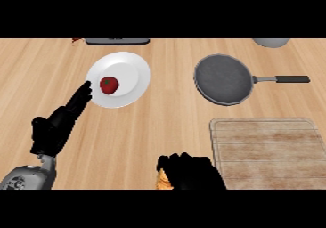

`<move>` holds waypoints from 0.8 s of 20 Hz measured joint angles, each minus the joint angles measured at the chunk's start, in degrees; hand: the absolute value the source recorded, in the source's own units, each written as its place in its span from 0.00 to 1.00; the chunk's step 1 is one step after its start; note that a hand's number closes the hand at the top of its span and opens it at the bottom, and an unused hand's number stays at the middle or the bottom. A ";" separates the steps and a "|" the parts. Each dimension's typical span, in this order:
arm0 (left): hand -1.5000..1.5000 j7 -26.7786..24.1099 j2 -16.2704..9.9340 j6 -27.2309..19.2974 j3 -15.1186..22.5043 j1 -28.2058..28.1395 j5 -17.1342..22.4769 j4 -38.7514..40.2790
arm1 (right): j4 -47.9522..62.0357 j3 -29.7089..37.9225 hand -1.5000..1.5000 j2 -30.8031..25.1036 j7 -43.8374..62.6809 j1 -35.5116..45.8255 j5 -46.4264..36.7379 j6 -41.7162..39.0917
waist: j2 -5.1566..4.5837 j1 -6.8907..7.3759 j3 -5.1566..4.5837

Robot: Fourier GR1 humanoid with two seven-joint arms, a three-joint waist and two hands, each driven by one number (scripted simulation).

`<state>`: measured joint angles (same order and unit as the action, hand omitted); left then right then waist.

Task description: Pick the croissant from the cutting board and place it in the pan

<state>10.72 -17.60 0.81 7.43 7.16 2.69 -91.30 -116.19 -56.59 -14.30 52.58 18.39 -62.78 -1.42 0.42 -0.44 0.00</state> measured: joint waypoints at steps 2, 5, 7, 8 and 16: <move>0.50 0.58 0.55 -0.12 -0.14 0.43 -0.26 -0.28 | -0.89 1.15 1.00 -0.39 -0.76 -1.35 -1.95 2.02 | -0.13 0.09 0.00; 0.50 1.40 0.72 0.10 -0.32 0.59 -0.75 -1.27 | -0.28 4.25 1.00 1.22 -1.58 -2.09 -2.61 4.53 | -0.27 0.31 0.01; 0.50 0.95 0.76 0.70 -0.89 1.05 -0.92 -0.44 | 0.82 7.00 1.00 1.16 -3.34 -3.10 -2.16 6.73 | -0.35 0.35 0.01; 0.50 0.34 0.77 0.81 -0.95 0.54 -1.11 -0.36 | 1.09 8.37 1.00 1.05 -4.45 -3.90 -1.16 8.70 | -0.39 0.40 0.02; 0.50 0.31 2.35 1.27 -0.84 1.15 -2.26 0.55 | 14.82 23.23 1.00 0.85 -19.61 -1.94 10.97 19.23 | -0.59 0.79 0.04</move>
<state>11.02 -15.25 2.08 6.59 8.30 0.43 -90.75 -101.37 -33.36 -13.44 32.96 16.46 -51.80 17.81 -0.17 0.35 0.04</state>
